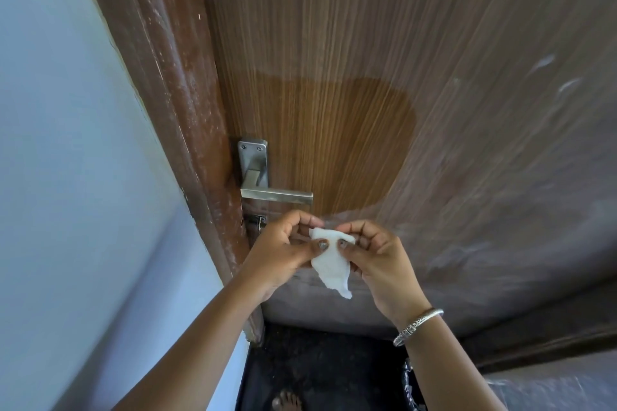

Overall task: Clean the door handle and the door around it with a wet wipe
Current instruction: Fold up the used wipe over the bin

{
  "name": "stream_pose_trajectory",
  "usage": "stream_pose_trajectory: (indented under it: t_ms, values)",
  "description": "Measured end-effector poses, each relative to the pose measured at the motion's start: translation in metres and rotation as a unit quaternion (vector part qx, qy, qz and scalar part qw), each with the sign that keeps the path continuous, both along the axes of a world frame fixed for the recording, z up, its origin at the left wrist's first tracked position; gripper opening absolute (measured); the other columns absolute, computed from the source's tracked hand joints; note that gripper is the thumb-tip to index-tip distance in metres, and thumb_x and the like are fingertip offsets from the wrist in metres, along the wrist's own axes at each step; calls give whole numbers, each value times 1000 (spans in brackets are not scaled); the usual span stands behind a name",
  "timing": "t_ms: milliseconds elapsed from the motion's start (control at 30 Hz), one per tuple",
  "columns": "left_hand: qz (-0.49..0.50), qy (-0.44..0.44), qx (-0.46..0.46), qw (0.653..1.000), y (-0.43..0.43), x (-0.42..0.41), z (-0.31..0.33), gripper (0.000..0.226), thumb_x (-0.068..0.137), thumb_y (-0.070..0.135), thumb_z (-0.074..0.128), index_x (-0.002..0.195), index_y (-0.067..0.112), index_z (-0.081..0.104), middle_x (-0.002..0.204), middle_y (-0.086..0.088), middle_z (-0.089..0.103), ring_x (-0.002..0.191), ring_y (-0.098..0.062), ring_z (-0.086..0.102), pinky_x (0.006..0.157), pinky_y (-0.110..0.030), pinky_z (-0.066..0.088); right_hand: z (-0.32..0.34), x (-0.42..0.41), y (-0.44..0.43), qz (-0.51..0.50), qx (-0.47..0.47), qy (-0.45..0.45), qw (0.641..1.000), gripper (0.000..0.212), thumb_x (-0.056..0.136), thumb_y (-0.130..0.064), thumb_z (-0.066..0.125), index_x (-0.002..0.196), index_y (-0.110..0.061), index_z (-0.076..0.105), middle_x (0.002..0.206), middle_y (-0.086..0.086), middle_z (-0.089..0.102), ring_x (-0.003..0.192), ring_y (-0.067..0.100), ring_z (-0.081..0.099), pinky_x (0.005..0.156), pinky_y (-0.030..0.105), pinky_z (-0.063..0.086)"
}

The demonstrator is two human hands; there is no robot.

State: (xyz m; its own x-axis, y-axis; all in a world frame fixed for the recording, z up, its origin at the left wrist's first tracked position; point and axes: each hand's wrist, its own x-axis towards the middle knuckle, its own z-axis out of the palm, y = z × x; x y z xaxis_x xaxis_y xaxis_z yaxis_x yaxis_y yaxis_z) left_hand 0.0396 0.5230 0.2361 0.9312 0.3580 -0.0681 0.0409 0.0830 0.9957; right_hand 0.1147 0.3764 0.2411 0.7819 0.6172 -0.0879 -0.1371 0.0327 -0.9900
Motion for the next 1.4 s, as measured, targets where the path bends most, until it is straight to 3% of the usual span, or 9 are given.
stream_pose_trajectory:
  t_ms: [100,233,367,567,700,867,1000,1233,1400]
  values:
    - [-6,8,8,1000,0,-3,-1,25,70,11,76,82,30,66,88,-7,67,82,-23,65,71,-44,58,-3,-1,0,-19,-11,2,1000,16,86,2,59,91,-12,62,70,5,71,66,16,67,54,23,51]
    - [-25,-5,59,998,-2,-4,-5,40,75,4,74,98,30,56,68,7,65,69,-13,63,65,-28,55,-10,-4,0,-71,-39,-4,997,12,88,-7,60,96,-15,57,75,17,69,68,28,64,56,34,52]
    - [-32,-37,173,984,-3,-3,-7,23,86,8,63,93,30,59,66,4,60,59,-15,58,55,-27,48,-12,-7,1,-65,-32,-7,997,6,88,-12,61,83,-15,60,76,17,66,69,29,58,59,35,48]
    - [-44,5,167,985,-15,-6,-21,31,74,9,76,99,24,64,79,3,64,66,0,57,62,-13,47,-24,-16,-16,-38,-80,8,996,31,76,5,70,100,-14,68,82,18,68,72,22,61,65,32,53]
    - [-11,-24,237,971,-19,-3,-22,15,77,8,73,89,15,68,84,-7,58,73,-17,58,66,-22,47,-23,-17,-21,-58,-117,-68,989,25,83,-5,66,83,-29,73,73,2,69,66,11,60,60,21,47]
    - [-24,-31,208,977,-29,0,-26,19,82,9,69,97,16,61,83,-21,65,73,-36,61,62,-43,49,-26,-16,-35,-79,-97,-40,991,22,83,-4,65,96,-22,64,66,3,68,64,13,64,53,25,51]
    - [-35,-19,138,990,-48,9,-26,23,84,2,64,89,23,54,80,-26,63,66,-22,66,53,-30,57,-28,-12,-56,-120,-62,-28,990,27,84,4,61,97,-20,57,73,24,65,66,21,65,54,28,54]
    - [-100,41,108,988,-115,48,-31,36,69,5,79,93,27,63,94,-15,68,76,-26,63,74,-44,55,-39,4,-126,-177,-119,-94,972,38,77,8,65,83,-29,69,77,11,70,67,18,62,67,37,52]
    - [-179,35,240,954,-186,78,-50,18,73,17,78,88,20,68,69,10,62,56,0,51,52,-14,38,-58,13,-201,-248,-218,-181,926,25,78,-9,70,84,-33,66,72,-10,70,65,7,64,61,24,52]
